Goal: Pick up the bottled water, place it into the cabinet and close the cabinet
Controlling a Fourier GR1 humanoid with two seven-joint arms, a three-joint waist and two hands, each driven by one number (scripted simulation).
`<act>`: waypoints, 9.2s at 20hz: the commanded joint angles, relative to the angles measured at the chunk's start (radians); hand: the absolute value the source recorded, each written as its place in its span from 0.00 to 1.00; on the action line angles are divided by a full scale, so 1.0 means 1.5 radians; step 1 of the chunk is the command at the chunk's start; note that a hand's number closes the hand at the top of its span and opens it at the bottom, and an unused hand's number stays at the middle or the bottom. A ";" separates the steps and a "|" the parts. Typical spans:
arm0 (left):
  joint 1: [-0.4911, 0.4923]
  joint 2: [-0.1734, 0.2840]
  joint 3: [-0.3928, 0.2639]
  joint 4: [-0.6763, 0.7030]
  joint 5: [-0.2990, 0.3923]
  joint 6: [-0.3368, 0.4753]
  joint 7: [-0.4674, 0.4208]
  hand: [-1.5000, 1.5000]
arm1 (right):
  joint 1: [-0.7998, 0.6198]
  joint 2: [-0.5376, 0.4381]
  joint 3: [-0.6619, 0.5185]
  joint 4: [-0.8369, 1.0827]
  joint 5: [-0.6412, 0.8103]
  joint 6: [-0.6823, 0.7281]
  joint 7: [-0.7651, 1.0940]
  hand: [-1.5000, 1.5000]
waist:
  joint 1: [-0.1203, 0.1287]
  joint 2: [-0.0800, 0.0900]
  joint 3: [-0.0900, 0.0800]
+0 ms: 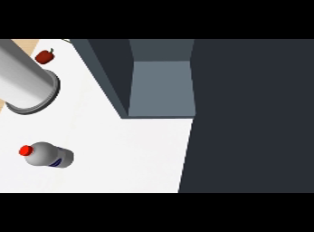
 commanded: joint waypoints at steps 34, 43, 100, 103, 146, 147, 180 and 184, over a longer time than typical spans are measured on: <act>-0.247 0.032 -0.094 0.792 -0.394 0.075 -0.625 0.00 | -0.036 -0.046 0.042 -0.068 0.052 -0.083 0.061 0.00 | -0.006 0.002 -0.002; -0.304 0.041 -0.092 0.862 -0.368 0.059 -0.669 1.00 | -0.045 -0.041 0.094 -0.019 0.091 -0.098 0.027 0.00 | -0.004 0.001 -0.002; -0.608 -0.179 -0.626 0.583 0.018 0.836 -0.337 1.00 | 0.089 -0.118 0.026 -0.043 -0.027 -0.064 -0.091 0.00 | -0.015 0.002 0.001; -0.637 -0.179 -0.628 0.657 0.070 0.831 -0.381 1.00 | 0.112 -0.107 0.078 -0.063 0.008 -0.075 -0.085 0.00 | -0.028 0.004 0.000; -0.889 -0.179 -0.524 1.072 0.049 0.821 -0.531 0.00 | 0.095 -0.099 -0.046 -0.015 -0.107 0.010 -0.128 0.00 | -0.040 0.018 0.000; -0.889 -0.175 -0.524 1.088 0.041 0.806 -0.531 0.00 | 0.109 -0.104 -0.038 -0.038 -0.090 0.011 -0.126 0.00 | -0.038 0.016 0.000; -0.452 -0.105 -0.673 0.412 0.079 0.659 -0.397 1.00 | 0.134 -0.188 -0.015 -0.085 -0.010 0.089 -0.086 1.00 | 0.017 -0.009 0.001; -0.331 -0.056 -0.705 0.248 0.068 0.687 -0.364 1.00 | 0.080 -0.178 0.048 -0.056 0.010 0.083 -0.029 1.00 | 0.024 -0.007 0.000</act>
